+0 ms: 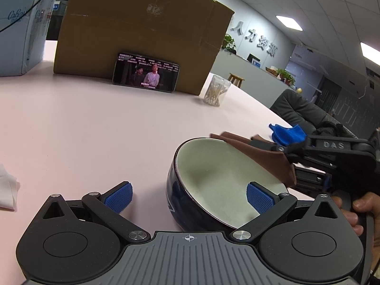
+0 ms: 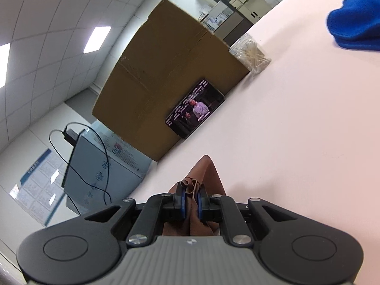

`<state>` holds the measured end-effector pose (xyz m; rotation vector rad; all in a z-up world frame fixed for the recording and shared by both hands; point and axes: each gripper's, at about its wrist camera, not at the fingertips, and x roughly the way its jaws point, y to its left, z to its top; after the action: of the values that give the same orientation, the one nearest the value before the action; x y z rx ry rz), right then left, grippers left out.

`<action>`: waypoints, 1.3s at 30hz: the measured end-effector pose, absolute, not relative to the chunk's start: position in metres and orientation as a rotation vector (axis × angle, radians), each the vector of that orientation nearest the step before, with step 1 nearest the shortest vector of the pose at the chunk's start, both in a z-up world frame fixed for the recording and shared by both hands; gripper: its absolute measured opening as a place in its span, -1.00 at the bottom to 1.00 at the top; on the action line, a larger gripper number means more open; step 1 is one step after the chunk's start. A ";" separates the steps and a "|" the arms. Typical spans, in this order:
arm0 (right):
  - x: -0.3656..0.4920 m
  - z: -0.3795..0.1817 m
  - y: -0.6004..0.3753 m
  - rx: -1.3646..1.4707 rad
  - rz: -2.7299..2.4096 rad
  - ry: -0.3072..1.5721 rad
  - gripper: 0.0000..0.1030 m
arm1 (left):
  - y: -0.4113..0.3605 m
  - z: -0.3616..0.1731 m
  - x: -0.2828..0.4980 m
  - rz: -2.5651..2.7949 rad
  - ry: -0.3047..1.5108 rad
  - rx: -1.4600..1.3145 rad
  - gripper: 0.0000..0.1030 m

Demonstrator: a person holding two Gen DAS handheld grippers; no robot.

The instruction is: Clean bowl

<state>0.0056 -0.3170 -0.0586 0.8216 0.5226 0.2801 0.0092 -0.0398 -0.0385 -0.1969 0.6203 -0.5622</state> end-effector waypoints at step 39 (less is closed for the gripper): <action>-0.019 -0.052 -0.316 0.703 0.238 0.559 -0.76 | -0.040 -0.040 0.009 -0.561 0.623 -0.192 1.00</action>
<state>-0.0193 -0.3159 -0.0518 0.7032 0.5593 0.2380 0.0091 -0.0400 -0.0401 -0.1919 0.6229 -0.5609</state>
